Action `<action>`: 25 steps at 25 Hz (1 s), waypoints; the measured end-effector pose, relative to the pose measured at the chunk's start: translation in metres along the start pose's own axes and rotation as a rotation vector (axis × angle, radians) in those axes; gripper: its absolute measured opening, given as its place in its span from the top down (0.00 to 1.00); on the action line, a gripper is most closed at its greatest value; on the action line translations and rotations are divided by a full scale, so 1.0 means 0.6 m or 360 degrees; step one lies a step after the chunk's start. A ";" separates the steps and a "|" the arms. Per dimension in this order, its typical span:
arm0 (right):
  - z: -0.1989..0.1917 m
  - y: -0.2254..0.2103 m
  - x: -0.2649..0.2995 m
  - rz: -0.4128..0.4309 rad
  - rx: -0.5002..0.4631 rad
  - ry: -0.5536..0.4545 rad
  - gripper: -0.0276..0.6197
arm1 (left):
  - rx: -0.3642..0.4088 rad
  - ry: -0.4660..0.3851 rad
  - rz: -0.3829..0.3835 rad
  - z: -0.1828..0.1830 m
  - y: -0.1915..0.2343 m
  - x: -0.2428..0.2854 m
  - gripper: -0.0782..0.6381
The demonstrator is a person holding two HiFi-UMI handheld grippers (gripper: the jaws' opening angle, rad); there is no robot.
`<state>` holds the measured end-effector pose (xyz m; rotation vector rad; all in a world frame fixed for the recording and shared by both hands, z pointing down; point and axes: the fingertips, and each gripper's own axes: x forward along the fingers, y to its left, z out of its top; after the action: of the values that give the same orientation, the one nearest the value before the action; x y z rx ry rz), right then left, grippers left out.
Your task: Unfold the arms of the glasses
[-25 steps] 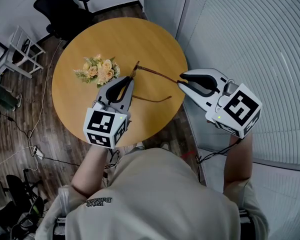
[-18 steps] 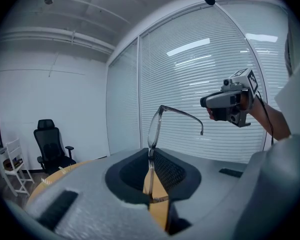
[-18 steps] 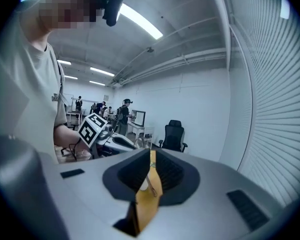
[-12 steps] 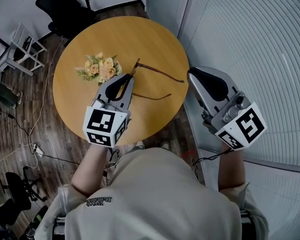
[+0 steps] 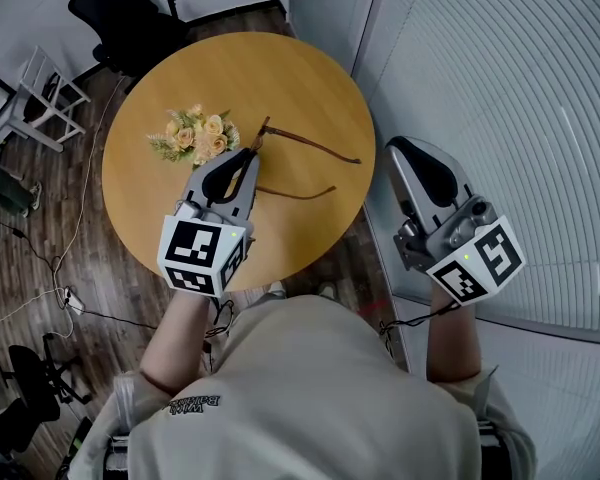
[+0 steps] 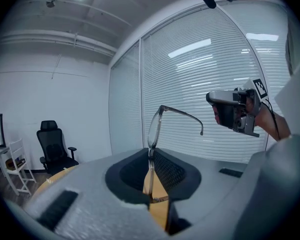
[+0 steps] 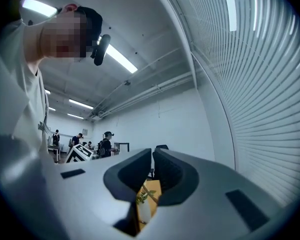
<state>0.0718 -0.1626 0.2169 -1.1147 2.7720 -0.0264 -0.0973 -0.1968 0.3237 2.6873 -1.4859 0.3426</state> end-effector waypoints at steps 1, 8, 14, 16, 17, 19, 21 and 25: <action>0.001 -0.001 -0.001 -0.0007 -0.0003 0.0003 0.90 | -0.0001 -0.0001 0.0001 0.001 0.000 -0.001 0.83; -0.007 -0.007 -0.003 -0.0031 -0.0004 0.0041 0.90 | 0.0001 -0.0004 -0.0001 0.002 0.002 0.001 0.83; -0.019 -0.008 -0.006 -0.0047 -0.0022 0.0069 0.90 | 0.0004 -0.0017 0.0012 0.007 0.006 -0.002 0.83; -0.023 -0.008 -0.008 -0.0056 -0.0040 0.0086 0.90 | 0.0008 -0.0018 0.0018 0.009 0.009 -0.004 0.83; -0.026 -0.008 -0.009 -0.0060 -0.0050 0.0097 0.90 | 0.0009 -0.0018 0.0021 0.010 0.010 -0.005 0.83; -0.034 -0.009 -0.011 -0.0067 -0.0064 0.0119 0.90 | 0.0010 -0.0020 0.0027 0.012 0.012 -0.008 0.83; -0.043 -0.010 -0.014 -0.0076 -0.0076 0.0143 0.90 | 0.0014 -0.0027 0.0033 0.016 0.013 -0.011 0.83; -0.066 -0.014 -0.021 -0.0093 -0.0067 0.0196 0.90 | 0.0026 -0.0046 0.0045 0.023 0.015 -0.020 0.83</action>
<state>0.0807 -0.1616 0.2586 -1.2447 2.8585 -0.0454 -0.1088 -0.1939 0.3068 2.6977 -1.5372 0.3198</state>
